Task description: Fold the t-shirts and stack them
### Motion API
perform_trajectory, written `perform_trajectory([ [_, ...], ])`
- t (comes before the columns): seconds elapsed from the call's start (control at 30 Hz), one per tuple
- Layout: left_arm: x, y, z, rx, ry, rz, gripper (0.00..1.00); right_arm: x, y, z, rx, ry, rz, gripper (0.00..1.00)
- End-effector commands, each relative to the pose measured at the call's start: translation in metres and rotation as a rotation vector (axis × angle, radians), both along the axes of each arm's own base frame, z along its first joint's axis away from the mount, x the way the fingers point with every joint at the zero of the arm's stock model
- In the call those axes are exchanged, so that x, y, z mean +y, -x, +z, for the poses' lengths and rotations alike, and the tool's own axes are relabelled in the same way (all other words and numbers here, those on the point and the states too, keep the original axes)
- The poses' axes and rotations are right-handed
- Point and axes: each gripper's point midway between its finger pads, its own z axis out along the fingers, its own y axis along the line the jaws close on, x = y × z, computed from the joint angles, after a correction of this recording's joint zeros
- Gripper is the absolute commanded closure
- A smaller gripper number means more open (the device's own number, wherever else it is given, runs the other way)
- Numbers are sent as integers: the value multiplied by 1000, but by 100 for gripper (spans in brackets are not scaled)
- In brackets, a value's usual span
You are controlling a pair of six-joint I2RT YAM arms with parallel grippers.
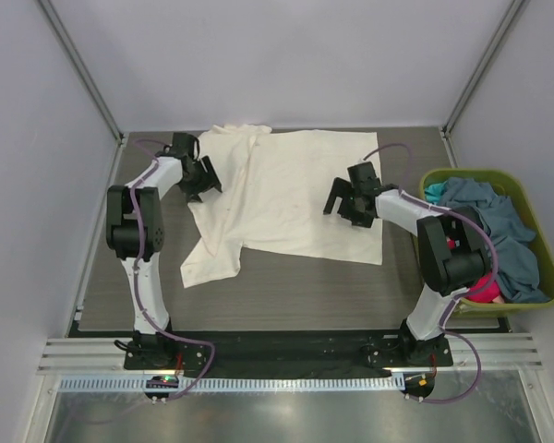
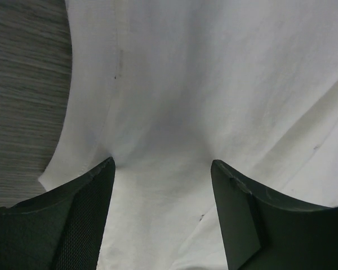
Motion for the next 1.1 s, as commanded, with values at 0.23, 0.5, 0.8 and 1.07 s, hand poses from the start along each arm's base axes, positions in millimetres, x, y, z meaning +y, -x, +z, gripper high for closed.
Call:
perform_trajectory([
  [0.23,60,-7,-29,111,-256,34,31,-74,25,-57,134,34,-197,0],
  [0.5,120,-31,8,74,-355,121,30,-89,14,-41,98,76,-192,0],
  [0.8,130,3,121,-68,-403,249,29,-76,-21,10,7,75,-117,0],
  [1.07,66,162,107,-120,-233,286,30,-42,-16,86,-166,169,-39,3],
])
